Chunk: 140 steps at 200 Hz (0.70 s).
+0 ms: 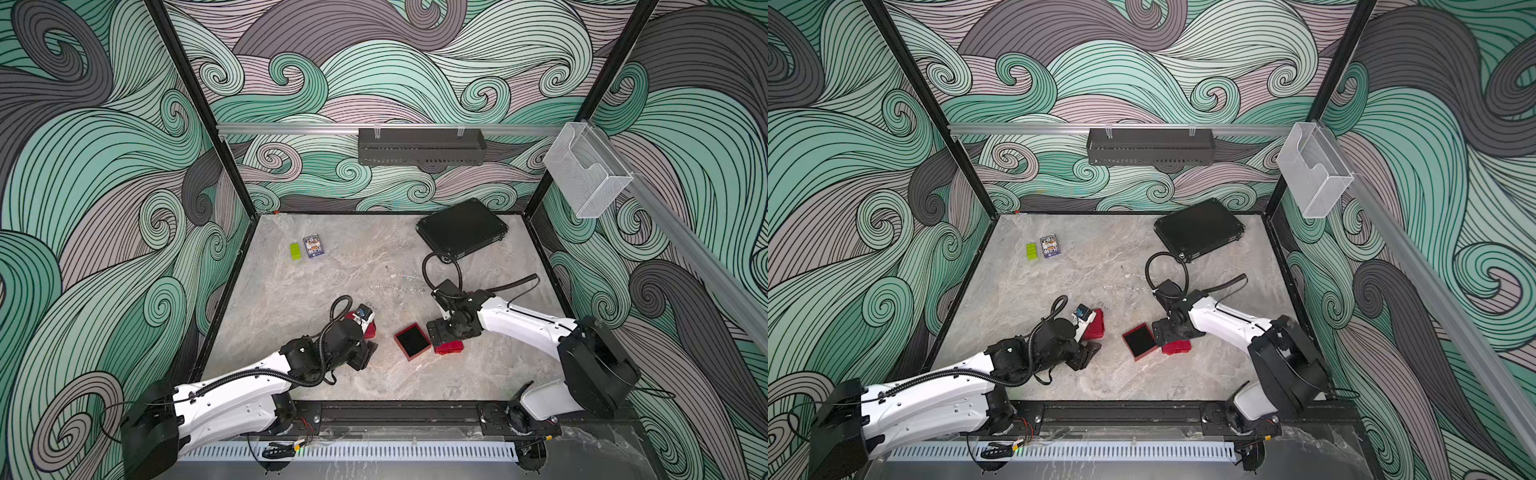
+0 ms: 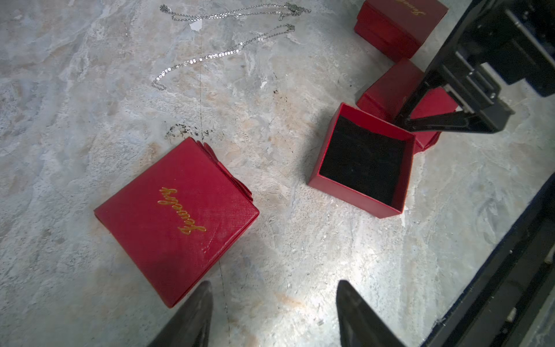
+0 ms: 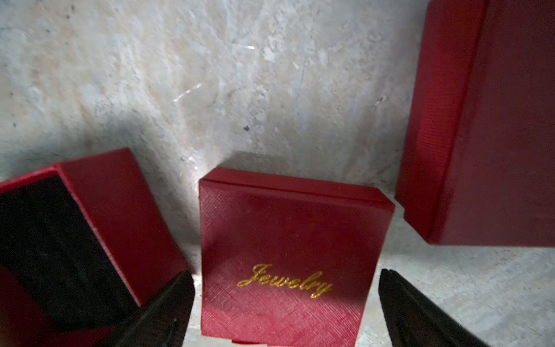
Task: Take the necklace out of the lift-off lid jewelry box
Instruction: Pick up the lid from the center of the board.
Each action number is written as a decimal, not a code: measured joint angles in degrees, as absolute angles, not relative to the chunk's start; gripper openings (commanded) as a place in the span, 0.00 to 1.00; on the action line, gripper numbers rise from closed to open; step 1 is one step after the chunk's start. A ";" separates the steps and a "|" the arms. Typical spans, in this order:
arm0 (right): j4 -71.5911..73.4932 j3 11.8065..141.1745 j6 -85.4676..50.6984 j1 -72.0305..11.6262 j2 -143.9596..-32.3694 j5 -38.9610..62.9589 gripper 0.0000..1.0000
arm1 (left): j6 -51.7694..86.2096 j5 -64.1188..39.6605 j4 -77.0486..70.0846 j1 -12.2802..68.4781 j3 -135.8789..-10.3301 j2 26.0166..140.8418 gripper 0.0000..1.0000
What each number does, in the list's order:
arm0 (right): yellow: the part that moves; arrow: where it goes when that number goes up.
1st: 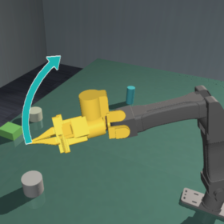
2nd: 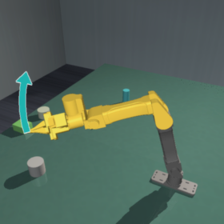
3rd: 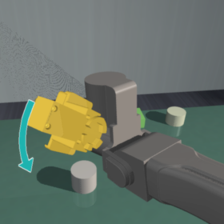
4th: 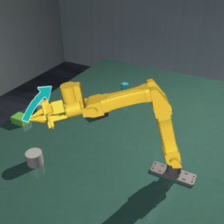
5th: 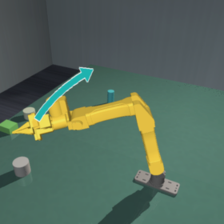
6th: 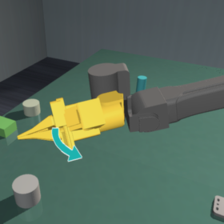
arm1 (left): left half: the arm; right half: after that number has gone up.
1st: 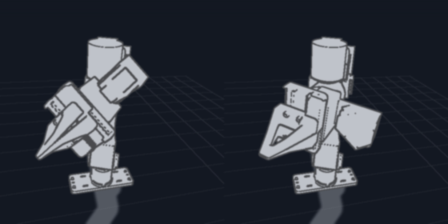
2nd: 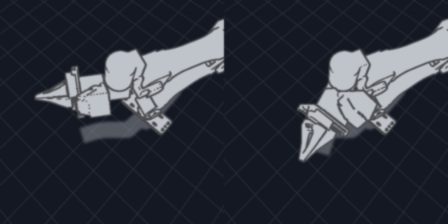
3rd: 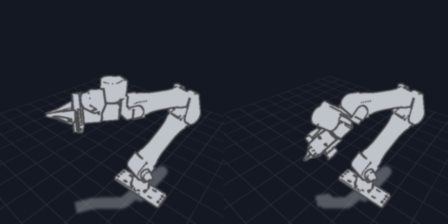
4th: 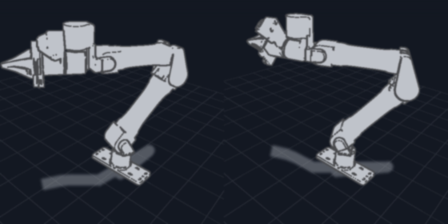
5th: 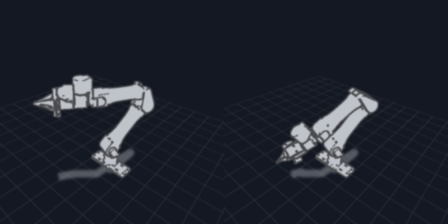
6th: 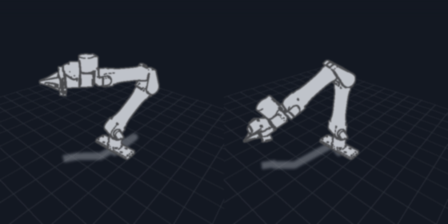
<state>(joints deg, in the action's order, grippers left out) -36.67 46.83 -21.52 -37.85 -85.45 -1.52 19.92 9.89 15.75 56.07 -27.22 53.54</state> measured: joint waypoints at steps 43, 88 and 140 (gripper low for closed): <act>-35.70 46.46 -21.69 -37.85 -86.80 -1.48 0.99 | 19.94 9.13 14.96 56.07 -27.22 54.98 0.64; -35.53 46.13 -22.61 -37.85 -87.42 -1.80 0.99 | 19.92 7.90 14.13 56.07 -27.22 56.55 0.64; -34.81 44.73 -24.67 -37.85 -87.26 -3.05 0.97 | 19.88 6.81 13.56 56.07 -27.22 57.10 0.64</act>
